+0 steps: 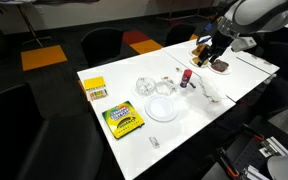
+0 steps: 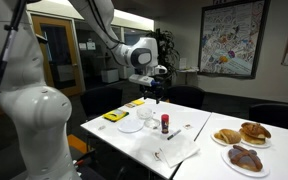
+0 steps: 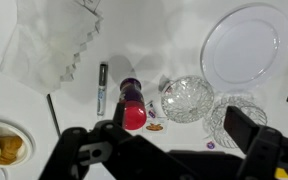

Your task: Put the glass lid on the bowl

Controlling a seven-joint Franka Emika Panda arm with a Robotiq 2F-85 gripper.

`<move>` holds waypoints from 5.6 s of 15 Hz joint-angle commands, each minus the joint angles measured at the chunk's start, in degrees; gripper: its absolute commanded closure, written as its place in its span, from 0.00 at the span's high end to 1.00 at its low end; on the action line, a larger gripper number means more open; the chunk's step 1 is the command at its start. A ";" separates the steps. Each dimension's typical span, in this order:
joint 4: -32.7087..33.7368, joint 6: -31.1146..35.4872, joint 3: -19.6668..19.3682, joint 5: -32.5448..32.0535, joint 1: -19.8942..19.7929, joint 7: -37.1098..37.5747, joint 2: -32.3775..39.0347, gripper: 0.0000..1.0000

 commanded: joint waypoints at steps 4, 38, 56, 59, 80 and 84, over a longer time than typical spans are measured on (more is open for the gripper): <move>6.66 0.21 1.93 9.61 -1.84 -4.74 10.91 1.00; 30.28 5.32 9.80 -1.98 -3.07 -2.97 38.80 1.00; 41.03 -3.90 11.63 -1.40 -2.61 -1.08 48.34 0.51; 41.67 -4.66 11.73 -1.32 -2.58 -1.13 48.48 0.29; 40.58 -11.77 5.11 -10.31 4.54 13.35 39.64 0.04; 40.97 -14.34 4.01 -15.07 6.26 16.26 35.97 0.04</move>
